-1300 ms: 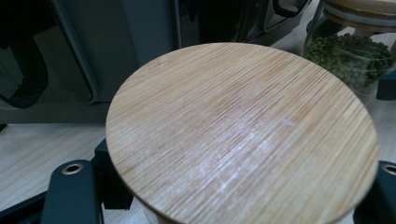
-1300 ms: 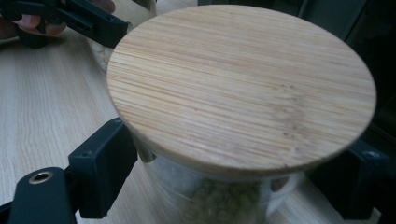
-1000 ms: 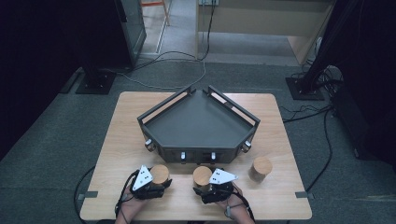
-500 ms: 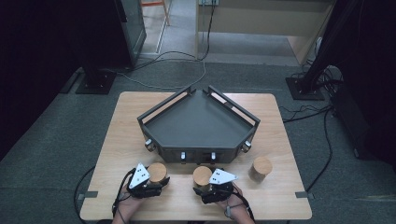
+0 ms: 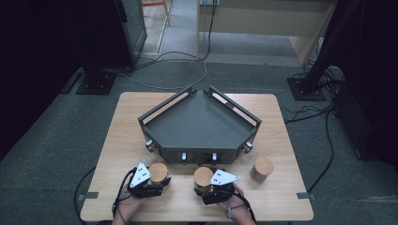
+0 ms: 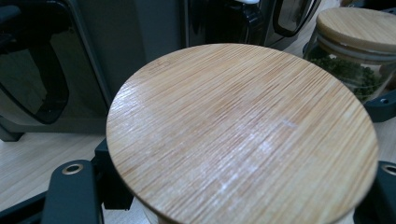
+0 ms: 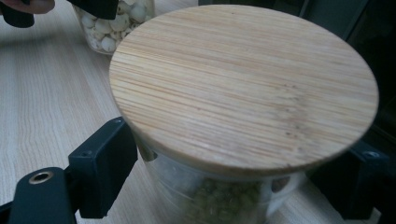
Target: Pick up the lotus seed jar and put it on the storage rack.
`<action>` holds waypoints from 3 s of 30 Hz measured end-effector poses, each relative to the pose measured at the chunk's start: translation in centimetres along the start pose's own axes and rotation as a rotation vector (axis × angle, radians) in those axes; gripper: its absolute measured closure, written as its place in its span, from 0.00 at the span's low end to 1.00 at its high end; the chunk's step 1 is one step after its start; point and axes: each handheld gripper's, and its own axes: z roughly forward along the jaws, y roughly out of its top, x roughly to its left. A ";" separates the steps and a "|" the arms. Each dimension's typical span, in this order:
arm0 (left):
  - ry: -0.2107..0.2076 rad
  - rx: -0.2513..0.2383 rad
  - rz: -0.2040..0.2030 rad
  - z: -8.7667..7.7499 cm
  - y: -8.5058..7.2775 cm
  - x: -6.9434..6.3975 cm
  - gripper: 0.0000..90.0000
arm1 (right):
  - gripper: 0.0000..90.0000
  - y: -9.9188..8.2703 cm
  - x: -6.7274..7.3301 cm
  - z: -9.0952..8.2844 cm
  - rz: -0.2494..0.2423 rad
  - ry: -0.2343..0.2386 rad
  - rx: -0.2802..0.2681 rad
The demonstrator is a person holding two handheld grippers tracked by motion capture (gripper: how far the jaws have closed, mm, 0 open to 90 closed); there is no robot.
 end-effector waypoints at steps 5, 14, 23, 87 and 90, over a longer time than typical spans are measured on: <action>-0.005 -0.003 0.002 -0.1 0.4 0.0 0.28 | 0.16 0.0 0.0 0.0 0.001 0.000 -0.001; -0.007 0.009 0.010 -0.2 1.2 0.0 0.28 | 0.16 0.0 0.0 0.0 0.000 -0.001 0.000; -0.014 0.008 0.006 -0.3 1.9 0.1 0.28 | 0.16 0.0 0.0 0.0 -0.001 -0.001 0.000; -0.016 0.031 0.016 -1.0 5.4 0.7 0.28 | 0.15 0.0 0.0 0.0 -0.003 0.001 0.002; -0.018 0.033 0.021 -1.0 5.7 0.7 0.28 | 0.15 0.1 0.0 0.0 -0.003 0.001 0.003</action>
